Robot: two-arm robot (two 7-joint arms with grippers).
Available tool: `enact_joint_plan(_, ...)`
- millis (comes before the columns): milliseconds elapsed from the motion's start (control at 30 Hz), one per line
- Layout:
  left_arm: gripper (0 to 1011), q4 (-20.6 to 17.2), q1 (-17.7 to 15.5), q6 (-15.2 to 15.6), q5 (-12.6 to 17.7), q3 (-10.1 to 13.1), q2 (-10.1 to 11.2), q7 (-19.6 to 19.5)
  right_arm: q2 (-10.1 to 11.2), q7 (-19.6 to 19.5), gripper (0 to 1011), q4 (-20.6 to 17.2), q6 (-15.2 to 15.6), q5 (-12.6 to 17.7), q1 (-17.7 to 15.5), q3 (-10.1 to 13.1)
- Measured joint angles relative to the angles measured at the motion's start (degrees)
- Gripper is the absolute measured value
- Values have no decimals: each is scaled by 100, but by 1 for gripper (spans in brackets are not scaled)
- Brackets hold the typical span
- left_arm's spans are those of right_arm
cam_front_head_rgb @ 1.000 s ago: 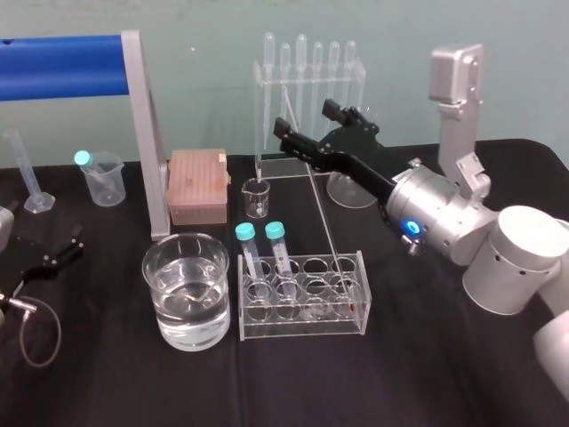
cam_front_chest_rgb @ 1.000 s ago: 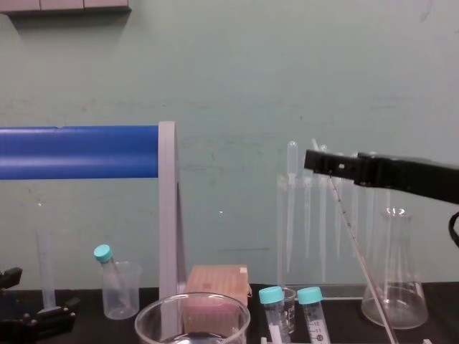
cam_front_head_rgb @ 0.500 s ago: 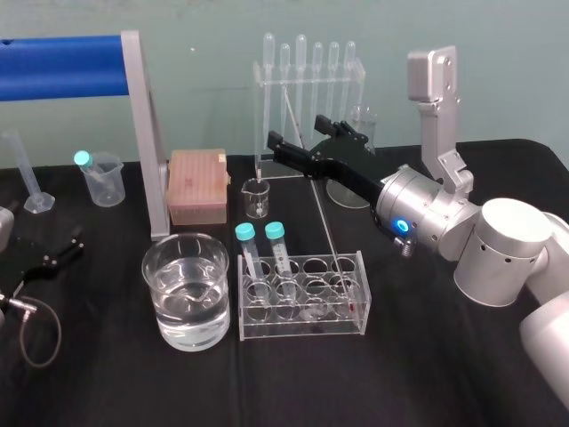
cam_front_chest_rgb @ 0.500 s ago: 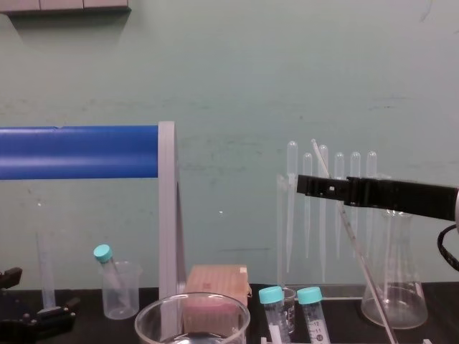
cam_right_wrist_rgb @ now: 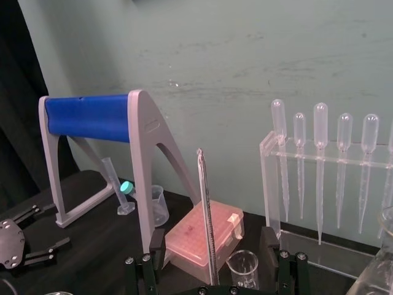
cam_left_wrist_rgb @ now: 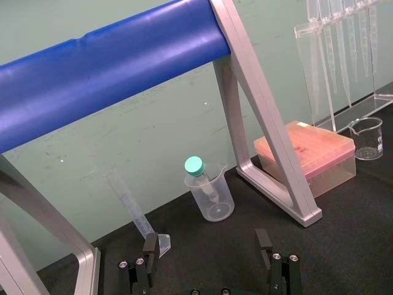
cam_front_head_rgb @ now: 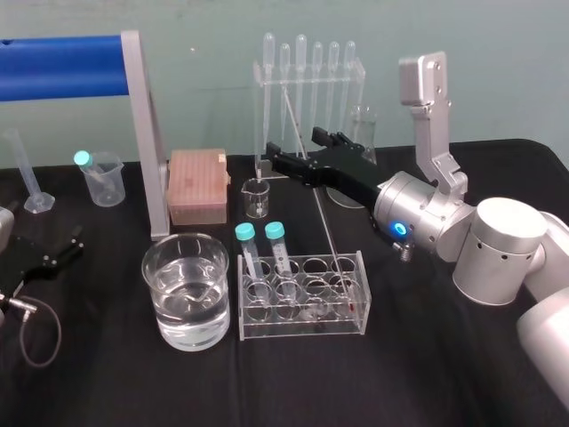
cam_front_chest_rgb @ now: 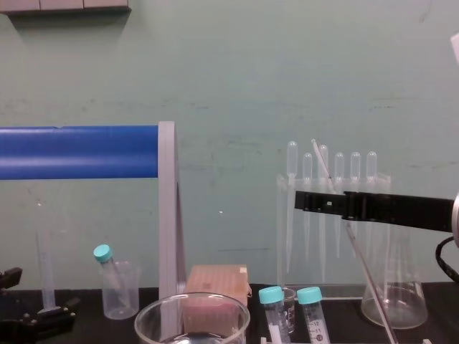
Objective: Hold the thermometer with one hand and immerse one end into the beaker, then reinsert it into the test tube rack.
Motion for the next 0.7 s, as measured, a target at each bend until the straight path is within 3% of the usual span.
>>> enact_joint_plan(700,1008,0,0,0,0,0,0,0,-26,5,1002,59,-10,3,31,-25)
